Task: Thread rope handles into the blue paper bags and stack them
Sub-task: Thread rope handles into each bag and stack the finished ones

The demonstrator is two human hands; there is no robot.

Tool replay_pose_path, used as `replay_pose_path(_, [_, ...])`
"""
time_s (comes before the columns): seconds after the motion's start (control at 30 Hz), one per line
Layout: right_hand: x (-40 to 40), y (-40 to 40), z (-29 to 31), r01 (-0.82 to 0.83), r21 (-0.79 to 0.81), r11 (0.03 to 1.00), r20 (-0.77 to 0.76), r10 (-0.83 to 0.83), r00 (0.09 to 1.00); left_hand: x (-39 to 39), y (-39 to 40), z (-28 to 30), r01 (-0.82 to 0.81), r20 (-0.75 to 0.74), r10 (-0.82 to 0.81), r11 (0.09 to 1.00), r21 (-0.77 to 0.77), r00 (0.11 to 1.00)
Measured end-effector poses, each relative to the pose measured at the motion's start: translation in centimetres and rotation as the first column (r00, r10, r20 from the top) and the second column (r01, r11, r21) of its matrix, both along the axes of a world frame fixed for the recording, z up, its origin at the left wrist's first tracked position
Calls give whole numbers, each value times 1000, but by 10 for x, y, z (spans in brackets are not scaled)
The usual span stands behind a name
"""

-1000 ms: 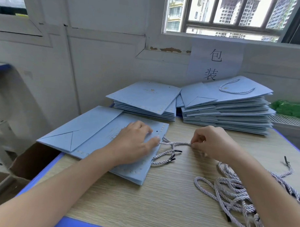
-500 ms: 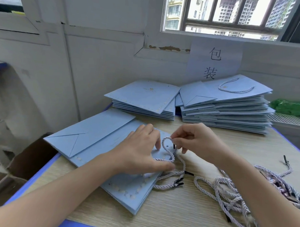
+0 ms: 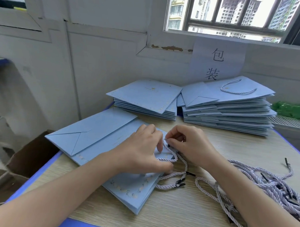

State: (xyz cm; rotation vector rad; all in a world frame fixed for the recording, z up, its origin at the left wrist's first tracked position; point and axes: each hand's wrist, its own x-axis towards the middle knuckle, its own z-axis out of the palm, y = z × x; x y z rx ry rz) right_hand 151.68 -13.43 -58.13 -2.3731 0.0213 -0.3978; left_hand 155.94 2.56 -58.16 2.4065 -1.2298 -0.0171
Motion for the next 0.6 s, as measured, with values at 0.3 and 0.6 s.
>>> replay_pose_path(0.3, [-9,-10,14,-88,-109,990,-158,70,985,5,5,8,-84,-119,52,956,-280,992])
replay_pose_path(0.6, [-15,-7,15,36,61,997,171,-46,984,12,7,15,-205,-236,100,854,-478,967])
